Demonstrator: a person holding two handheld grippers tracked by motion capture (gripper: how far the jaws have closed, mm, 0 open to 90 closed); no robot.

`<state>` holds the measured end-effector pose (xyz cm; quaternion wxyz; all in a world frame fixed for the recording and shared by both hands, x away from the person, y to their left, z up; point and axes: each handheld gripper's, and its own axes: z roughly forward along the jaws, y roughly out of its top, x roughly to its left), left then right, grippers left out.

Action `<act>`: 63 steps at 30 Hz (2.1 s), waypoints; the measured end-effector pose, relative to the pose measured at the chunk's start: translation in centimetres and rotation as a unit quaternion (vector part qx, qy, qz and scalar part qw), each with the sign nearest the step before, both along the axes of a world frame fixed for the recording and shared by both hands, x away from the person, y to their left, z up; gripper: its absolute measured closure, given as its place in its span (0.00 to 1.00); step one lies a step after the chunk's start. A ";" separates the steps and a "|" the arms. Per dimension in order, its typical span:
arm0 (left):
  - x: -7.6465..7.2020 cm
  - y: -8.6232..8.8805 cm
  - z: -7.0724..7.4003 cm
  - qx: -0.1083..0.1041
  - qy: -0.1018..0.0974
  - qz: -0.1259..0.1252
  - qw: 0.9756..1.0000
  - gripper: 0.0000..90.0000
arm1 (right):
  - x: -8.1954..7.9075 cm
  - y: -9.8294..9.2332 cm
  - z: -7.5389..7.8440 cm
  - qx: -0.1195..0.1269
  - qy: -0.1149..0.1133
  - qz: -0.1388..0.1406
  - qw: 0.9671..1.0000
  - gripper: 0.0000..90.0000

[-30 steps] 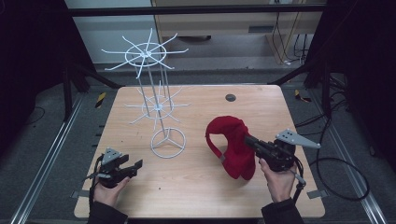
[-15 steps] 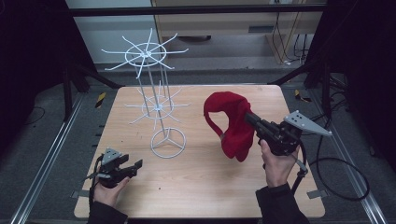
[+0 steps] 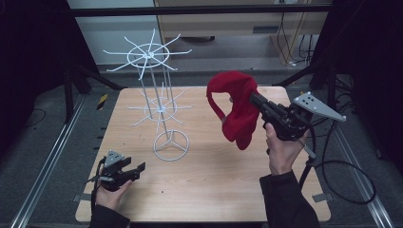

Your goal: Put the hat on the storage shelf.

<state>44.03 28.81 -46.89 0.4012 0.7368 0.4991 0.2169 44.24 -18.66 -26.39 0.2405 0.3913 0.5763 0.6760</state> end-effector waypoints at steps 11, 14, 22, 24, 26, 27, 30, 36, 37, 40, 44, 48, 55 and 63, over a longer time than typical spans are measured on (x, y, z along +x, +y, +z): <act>0.0 -0.1 -0.1 0.002 -0.001 0.000 1.000 0.38 | 1.0 1.4 2.8 -0.001 -0.023 -0.007 1.000 0.98; 0.0 -0.1 -0.1 0.002 -0.001 -0.001 1.000 0.38 | 1.2 1.6 3.6 0.003 -0.033 -0.008 0.999 0.97; 0.0 0.0 -0.1 0.003 -0.002 -0.001 1.000 0.38 | 1.4 2.1 6.1 0.017 -0.053 -0.012 0.998 0.97; 0.0 -0.1 -0.1 0.003 -0.001 -0.002 1.000 0.38 | 1.4 2.2 6.6 0.016 -0.057 -0.014 0.998 0.97; 0.0 -0.1 -0.1 0.003 -0.001 -0.002 1.000 0.38 | 1.6 2.4 7.2 0.017 -0.061 -0.016 0.998 0.97; 0.0 -0.1 -0.1 0.003 -0.001 -0.002 1.000 0.38 | 1.7 2.4 7.5 0.019 -0.064 -0.017 0.998 0.97; 0.1 -0.1 -0.1 0.003 0.000 -0.003 1.000 0.38 | 1.9 2.7 8.4 0.025 -0.072 -0.016 0.997 0.97; 0.0 -0.1 -0.1 0.003 -0.001 -0.004 1.000 0.38 | 2.5 3.4 10.0 0.028 -0.082 -0.011 0.996 0.97; 0.0 -0.1 -0.1 0.003 -0.001 -0.005 1.000 0.38 | 2.7 3.7 10.5 0.029 -0.086 -0.011 0.996 0.97; 0.0 -0.2 -0.1 0.002 0.000 -0.005 1.000 0.38 | 2.8 4.0 11.0 0.030 -0.089 -0.010 0.996 0.97; 0.0 -0.1 -0.1 0.005 0.000 -0.007 1.000 0.38 | 3.2 4.5 11.7 0.042 -0.094 -0.003 0.995 0.97; 0.0 -0.1 -0.1 0.003 -0.001 -0.007 1.000 0.38 | 3.7 5.5 12.1 0.047 -0.092 0.011 0.995 0.97; 0.0 0.0 0.0 0.004 -0.001 -0.007 1.000 0.38 | 5.4 6.9 11.0 0.039 -0.066 0.017 0.997 0.97; -0.1 0.0 0.0 0.003 -0.001 -0.007 1.000 0.38 | 7.2 7.0 7.8 0.020 -0.019 0.008 1.000 0.97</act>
